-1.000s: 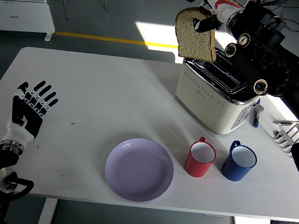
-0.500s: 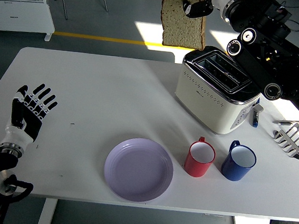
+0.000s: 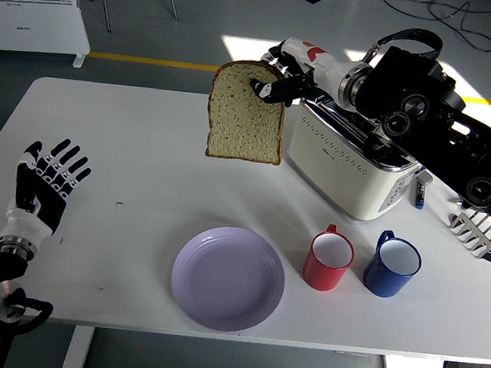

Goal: Push plate across desktop,pick up the break from the machine,place the break in the plate

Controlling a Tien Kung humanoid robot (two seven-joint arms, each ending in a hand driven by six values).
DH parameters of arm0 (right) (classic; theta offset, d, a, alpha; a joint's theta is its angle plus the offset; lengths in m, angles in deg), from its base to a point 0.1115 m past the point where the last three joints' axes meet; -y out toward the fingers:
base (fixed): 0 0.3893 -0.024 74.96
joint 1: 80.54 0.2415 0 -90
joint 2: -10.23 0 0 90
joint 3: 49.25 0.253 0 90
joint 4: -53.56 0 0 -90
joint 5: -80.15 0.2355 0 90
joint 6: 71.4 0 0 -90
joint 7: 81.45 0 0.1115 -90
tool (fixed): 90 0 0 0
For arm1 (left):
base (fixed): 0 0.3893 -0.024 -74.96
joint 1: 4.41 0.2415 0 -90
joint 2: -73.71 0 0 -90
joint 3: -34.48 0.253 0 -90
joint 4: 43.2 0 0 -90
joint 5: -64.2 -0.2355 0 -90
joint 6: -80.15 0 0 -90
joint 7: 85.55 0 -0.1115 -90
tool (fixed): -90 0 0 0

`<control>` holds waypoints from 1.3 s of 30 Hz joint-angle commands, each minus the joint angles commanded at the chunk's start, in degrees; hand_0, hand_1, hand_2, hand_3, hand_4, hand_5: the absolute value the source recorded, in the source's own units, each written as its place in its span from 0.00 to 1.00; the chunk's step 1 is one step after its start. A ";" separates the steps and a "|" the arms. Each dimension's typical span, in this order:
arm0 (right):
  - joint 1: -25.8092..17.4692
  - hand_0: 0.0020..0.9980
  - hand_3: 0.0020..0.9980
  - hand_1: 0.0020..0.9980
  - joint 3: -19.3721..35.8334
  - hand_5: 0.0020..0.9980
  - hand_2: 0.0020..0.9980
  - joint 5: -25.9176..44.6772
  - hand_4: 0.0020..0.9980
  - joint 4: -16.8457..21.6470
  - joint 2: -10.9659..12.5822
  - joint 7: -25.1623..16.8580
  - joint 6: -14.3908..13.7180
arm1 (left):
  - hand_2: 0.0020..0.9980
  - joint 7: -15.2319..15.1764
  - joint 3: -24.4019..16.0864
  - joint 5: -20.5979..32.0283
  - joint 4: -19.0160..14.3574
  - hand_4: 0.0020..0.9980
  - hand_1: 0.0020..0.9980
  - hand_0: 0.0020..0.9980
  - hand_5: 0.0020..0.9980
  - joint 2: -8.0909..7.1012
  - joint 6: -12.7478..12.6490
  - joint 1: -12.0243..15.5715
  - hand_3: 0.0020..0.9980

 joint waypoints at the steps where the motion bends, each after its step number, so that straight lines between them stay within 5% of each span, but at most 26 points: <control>1: -1.09 0.31 0.43 0.37 -1.69 0.18 0.41 0.02 0.37 1.69 1.22 0.49 -0.19 | 0.83 -0.01 -0.15 -0.01 -0.01 0.57 0.79 0.77 1.00 0.00 -0.02 0.06 0.80; 7: -4.72 0.31 0.43 0.37 -8.70 0.18 0.41 3.24 0.37 6.25 4.78 0.54 -0.86 | 0.83 -0.09 -0.21 0.01 -0.03 0.57 0.79 0.77 1.00 0.00 -0.03 0.07 0.80; 12: -6.21 0.31 0.43 0.37 -12.58 0.19 0.41 4.19 0.37 7.31 5.04 -1.00 -1.05 | 0.83 -0.09 -0.10 0.02 0.00 0.57 0.79 0.77 1.00 0.00 -0.03 -0.16 0.80; 34: -11.60 0.35 0.44 0.39 -18.84 0.20 0.43 1.87 0.35 -0.36 -1.60 -11.52 -0.94 | 0.83 -0.11 -0.79 -0.05 0.03 0.57 0.79 0.77 1.00 0.00 -0.05 -0.54 0.80; 35: -11.76 0.46 0.49 0.50 -18.92 0.22 0.51 1.61 0.37 -1.06 -1.91 -12.19 -1.05 | 0.83 -0.11 -0.81 -0.05 0.02 0.58 0.79 0.77 1.00 0.00 -0.06 -0.57 0.80; 39: -12.09 0.46 0.49 0.50 -19.25 0.22 0.51 1.11 0.37 -2.84 -2.61 -13.76 -0.90 | 0.83 -0.12 -0.83 -0.06 0.03 0.58 0.79 0.77 1.00 0.00 -0.09 -0.61 0.80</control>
